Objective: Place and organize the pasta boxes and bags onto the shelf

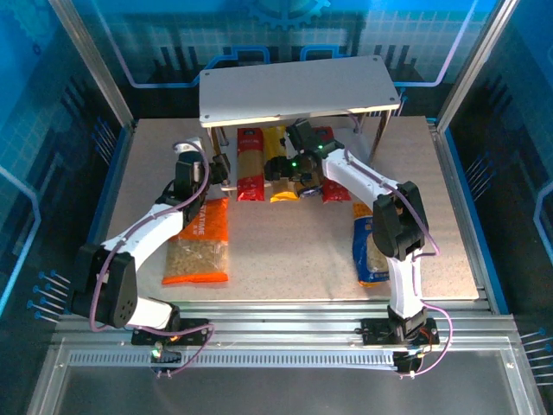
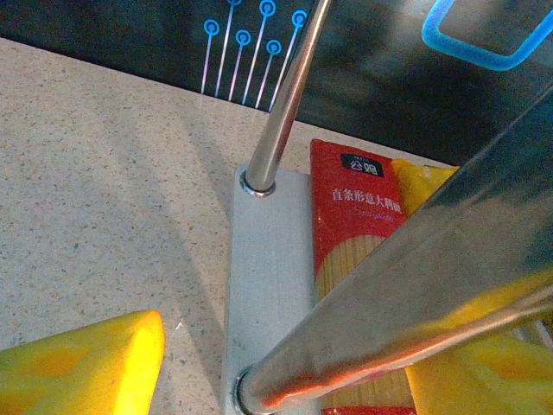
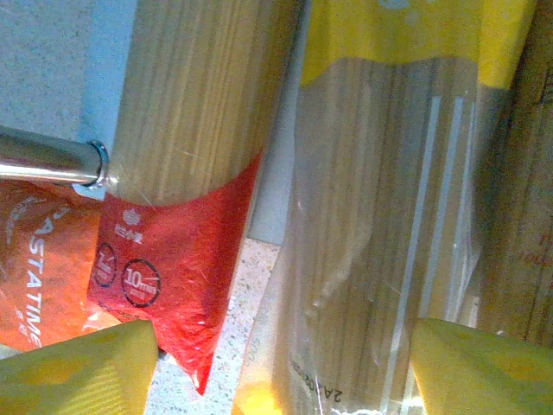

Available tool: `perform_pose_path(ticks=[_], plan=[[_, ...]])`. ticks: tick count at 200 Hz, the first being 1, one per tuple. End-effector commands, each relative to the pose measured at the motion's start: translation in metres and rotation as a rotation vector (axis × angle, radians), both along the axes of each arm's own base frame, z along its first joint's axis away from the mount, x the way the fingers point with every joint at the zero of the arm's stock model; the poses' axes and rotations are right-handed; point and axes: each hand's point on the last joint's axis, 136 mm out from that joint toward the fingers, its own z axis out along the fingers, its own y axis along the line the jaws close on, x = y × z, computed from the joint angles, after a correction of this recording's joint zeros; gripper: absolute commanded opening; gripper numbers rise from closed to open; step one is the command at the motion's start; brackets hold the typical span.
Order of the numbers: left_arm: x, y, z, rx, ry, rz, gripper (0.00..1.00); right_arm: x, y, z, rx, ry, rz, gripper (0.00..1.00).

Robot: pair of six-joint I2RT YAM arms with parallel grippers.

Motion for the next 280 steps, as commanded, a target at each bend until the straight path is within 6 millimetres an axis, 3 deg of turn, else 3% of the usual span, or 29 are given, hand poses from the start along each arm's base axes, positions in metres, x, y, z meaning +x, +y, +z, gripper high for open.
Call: perform_pose_path(ticks=[1,35,99,146,210,280], plan=[[-0.007,0.013,0.005,0.021,-0.01,0.027,0.73,-0.002,0.003,-0.002,-0.01,0.0,-0.003,0.78],[-0.009,0.015,0.006,0.023,-0.013,0.029,0.73,-0.001,0.014,-0.008,0.023,0.02,0.023,0.78],[-0.011,0.017,0.008,0.026,-0.013,0.032,0.73,-0.006,0.034,0.003,0.115,0.028,0.079,0.78],[-0.011,0.018,0.008,0.025,-0.01,0.035,0.74,-0.003,0.029,0.004,0.15,0.049,0.064,0.78],[-0.011,0.018,0.006,0.025,-0.005,0.033,0.74,-0.002,0.0,0.022,0.093,-0.041,0.014,0.78],[-0.011,0.018,0.001,0.028,0.006,0.034,0.74,-0.008,-0.016,0.007,0.014,-0.051,0.006,0.79]])
